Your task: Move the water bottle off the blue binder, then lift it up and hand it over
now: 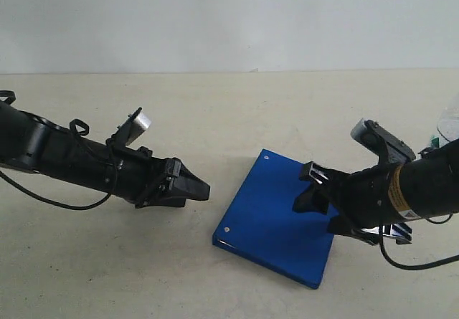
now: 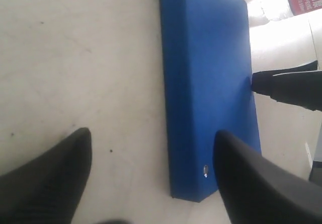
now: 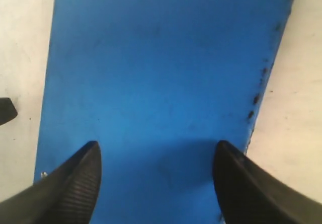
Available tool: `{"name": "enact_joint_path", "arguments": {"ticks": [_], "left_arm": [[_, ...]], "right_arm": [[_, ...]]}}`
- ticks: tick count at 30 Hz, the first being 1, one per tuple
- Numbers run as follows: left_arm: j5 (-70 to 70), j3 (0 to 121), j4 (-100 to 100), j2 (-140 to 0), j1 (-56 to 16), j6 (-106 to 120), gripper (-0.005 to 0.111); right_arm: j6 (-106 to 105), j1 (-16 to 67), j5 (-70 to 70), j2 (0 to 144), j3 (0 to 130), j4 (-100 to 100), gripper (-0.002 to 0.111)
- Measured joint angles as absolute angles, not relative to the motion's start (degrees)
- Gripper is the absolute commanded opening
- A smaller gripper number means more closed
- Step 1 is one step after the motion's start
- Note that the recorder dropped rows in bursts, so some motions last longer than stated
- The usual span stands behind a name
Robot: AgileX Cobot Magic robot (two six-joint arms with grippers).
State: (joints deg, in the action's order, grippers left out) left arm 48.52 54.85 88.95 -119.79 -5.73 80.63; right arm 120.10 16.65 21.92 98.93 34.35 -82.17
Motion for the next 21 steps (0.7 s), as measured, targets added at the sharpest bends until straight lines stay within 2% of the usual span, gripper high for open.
{"name": "enact_joint_path", "arguments": {"ticks": [9,16,21], "left_arm": [[49.0,55.0,88.9,-119.8,-5.7,80.4,0.064],[49.4,55.0,87.7,-119.8,-5.7,79.6,0.064],[49.4,55.0,87.4,-119.8,-5.7,79.5,0.064]], "right_arm": [[120.0,16.4,23.7,99.8,34.3,-82.5,0.059],[120.0,16.2,32.9,100.9,34.3,-86.2,0.059],[120.1,16.4,33.9,100.9,34.3,-88.3,0.059]]}}
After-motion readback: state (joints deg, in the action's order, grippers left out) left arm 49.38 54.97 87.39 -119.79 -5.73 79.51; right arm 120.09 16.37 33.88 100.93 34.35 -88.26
